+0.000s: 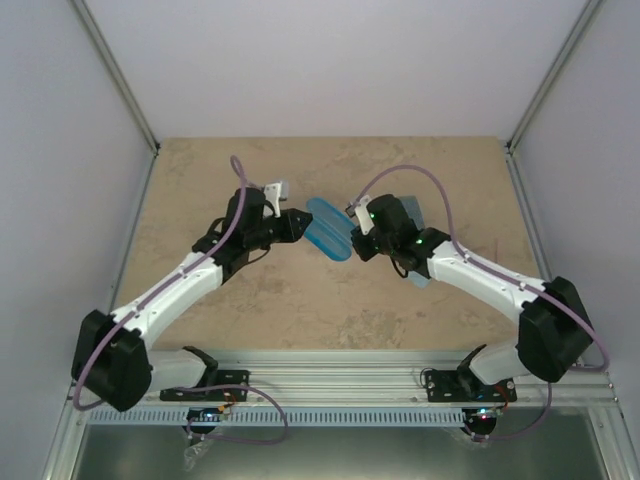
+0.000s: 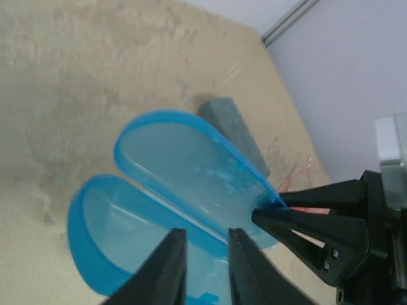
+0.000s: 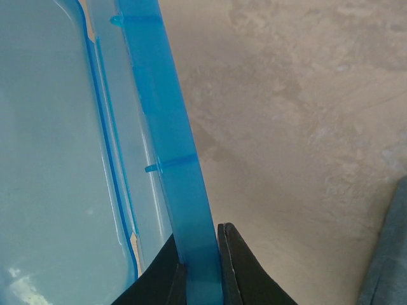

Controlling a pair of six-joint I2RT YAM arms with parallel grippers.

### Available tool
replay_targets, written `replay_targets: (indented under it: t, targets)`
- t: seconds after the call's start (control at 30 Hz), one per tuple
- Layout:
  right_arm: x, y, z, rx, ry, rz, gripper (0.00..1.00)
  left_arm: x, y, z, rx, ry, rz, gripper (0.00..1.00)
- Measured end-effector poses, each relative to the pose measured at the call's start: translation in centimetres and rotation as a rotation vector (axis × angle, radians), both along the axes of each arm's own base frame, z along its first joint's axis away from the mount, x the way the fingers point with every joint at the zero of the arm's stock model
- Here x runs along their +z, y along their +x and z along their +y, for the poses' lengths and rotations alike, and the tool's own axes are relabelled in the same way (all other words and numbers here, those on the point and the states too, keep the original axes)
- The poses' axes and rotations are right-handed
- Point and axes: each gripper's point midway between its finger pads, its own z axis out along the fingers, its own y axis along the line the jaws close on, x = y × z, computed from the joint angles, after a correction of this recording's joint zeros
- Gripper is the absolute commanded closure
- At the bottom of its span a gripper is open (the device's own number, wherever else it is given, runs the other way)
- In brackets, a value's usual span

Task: Organize the sunglasses
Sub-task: Place the sunglasses case at the center of the board.

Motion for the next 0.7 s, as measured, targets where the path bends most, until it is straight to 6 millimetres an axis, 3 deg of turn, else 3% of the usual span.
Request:
replay_targets:
  t: [0.17,0.37,0.53,0.7]
  targets:
    - [-3.1,0.2,0.6,0.009,-0.041,0.058,0.99,-4.7,0.3,-1.1,-0.062,0.067,0.104,0.94]
    - [-5.2,0.4,2.0,0.064,-0.042,0.099,1.00,-10.5,0.6,-1.0,-0.121,0.176,0.199,0.94]
    - [-6.9,0.2,2.6,0.126,-0.020,0.160,1.00,-13.0,0.7,-0.6,-0.132,0.235,0.231,0.94]
    - [-7.8,1.5,2.1,0.152,0.047,0.226,0.99,-16.1,0.6,0.0,-0.125,0.290,0.281,0.93]
